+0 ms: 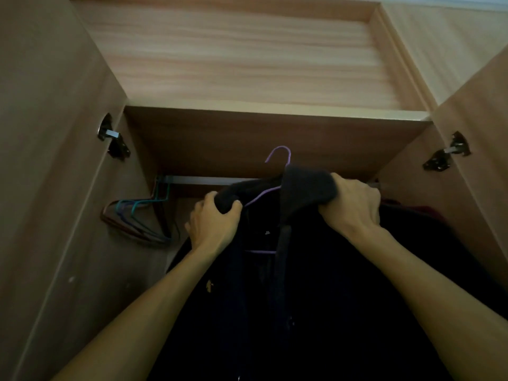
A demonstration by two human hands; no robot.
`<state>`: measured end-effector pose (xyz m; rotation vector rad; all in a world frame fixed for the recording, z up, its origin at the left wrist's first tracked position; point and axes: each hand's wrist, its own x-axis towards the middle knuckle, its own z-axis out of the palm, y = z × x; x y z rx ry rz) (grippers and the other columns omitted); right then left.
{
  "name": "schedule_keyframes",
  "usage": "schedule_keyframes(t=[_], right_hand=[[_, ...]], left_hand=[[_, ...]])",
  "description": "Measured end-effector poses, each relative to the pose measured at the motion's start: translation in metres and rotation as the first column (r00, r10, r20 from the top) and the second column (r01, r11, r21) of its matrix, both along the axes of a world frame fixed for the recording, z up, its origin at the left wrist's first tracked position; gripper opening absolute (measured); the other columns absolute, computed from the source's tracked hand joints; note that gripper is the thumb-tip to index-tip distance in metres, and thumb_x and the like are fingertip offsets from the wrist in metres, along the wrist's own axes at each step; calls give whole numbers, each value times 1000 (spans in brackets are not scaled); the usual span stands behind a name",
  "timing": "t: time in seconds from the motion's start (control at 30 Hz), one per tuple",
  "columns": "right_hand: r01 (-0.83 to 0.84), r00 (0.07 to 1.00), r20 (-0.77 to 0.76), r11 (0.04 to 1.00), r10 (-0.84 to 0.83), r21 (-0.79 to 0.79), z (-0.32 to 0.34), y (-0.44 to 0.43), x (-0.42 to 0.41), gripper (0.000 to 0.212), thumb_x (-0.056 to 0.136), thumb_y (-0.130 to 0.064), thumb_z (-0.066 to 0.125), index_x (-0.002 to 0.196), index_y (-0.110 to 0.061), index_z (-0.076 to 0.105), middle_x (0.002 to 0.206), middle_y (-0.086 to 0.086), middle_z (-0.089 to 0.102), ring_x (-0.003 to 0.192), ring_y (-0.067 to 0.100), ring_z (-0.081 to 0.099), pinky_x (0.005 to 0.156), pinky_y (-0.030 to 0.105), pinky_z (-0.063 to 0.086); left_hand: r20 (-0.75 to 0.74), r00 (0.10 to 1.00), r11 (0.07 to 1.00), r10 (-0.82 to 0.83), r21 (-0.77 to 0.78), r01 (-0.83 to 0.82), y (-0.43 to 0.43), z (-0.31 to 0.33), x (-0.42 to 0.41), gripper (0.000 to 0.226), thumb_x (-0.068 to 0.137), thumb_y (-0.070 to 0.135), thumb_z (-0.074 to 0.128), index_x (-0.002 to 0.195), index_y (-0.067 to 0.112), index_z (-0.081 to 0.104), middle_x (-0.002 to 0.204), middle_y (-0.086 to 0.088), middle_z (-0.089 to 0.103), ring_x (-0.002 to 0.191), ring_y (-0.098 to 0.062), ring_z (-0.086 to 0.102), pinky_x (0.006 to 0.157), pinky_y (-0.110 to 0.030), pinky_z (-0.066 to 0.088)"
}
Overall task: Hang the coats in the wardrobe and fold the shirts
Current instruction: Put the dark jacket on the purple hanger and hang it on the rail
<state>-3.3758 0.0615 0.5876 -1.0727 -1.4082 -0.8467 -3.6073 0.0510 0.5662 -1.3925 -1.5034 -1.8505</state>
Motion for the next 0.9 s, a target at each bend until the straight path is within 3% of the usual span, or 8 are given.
schedule_keyframes(t=[0.07, 0.2, 0.3, 0.47, 0.57, 0.77, 0.9], right_hand=[[19, 1000, 10, 1000, -19, 1, 18, 22, -15, 16, 93, -28, 48, 106, -22, 55, 75, -1, 52, 84, 27, 63, 64, 30, 40], [48, 999, 17, 998, -49, 47, 44, 70, -40, 15, 89, -33, 52, 97, -23, 59, 91, 5, 67, 88, 30, 64, 67, 32, 37], [104, 994, 27, 993, -105, 47, 58, 97, -54, 12, 88, -31, 54, 83, -20, 56, 85, 5, 65, 83, 30, 65, 65, 32, 38], [167, 984, 59, 986, -168, 13, 81, 124, -77, 10, 92, -21, 52, 84, -16, 55, 67, -1, 51, 65, 27, 54, 64, 32, 39], [183, 978, 96, 983, -184, 17, 90, 137, -107, 21, 93, -13, 48, 72, -16, 50, 77, 4, 62, 72, 28, 59, 65, 33, 41], [192, 957, 206, 978, -205, 80, 100, 174, -138, 12, 97, -13, 42, 100, -11, 54, 95, 7, 64, 85, 29, 62, 66, 35, 40], [138, 969, 198, 989, -147, 63, 103, 190, -130, 12, 97, -19, 43, 103, -14, 52, 94, 7, 63, 85, 29, 62, 68, 36, 42]], left_hand=[[-21, 999, 1000, 26, 16, -26, 13, 16, -15, 62, 88, 56, 48, 140, 26, 36, 140, -6, 42, 128, -30, 41, 109, -47, 27], [-3, 998, 995, -64, 77, 64, 43, 39, -44, 58, 92, 53, 45, 141, 24, 36, 143, -5, 40, 128, -28, 41, 108, -49, 32], [-58, 988, 982, -144, 118, 150, 65, 49, -57, 50, 95, 49, 44, 138, 23, 42, 138, -3, 46, 123, -25, 46, 104, -43, 39], [-132, 963, 963, -233, 109, 248, 109, 61, -71, 39, 94, 46, 46, 126, 24, 53, 124, -1, 56, 110, -18, 53, 96, -36, 45], [-200, 945, 952, -258, 115, 284, 127, 65, -76, 38, 96, 42, 45, 126, 22, 53, 121, -1, 56, 109, -18, 53, 96, -36, 45], [-292, 911, 930, -292, 136, 342, 156, 67, -89, 34, 96, 41, 47, 124, 24, 54, 117, 2, 55, 105, -14, 53, 93, -36, 47], [-305, 921, 933, -242, 187, 307, 178, 63, -97, 26, 95, 39, 48, 116, 27, 57, 110, 7, 55, 103, -14, 54, 95, -40, 46]])
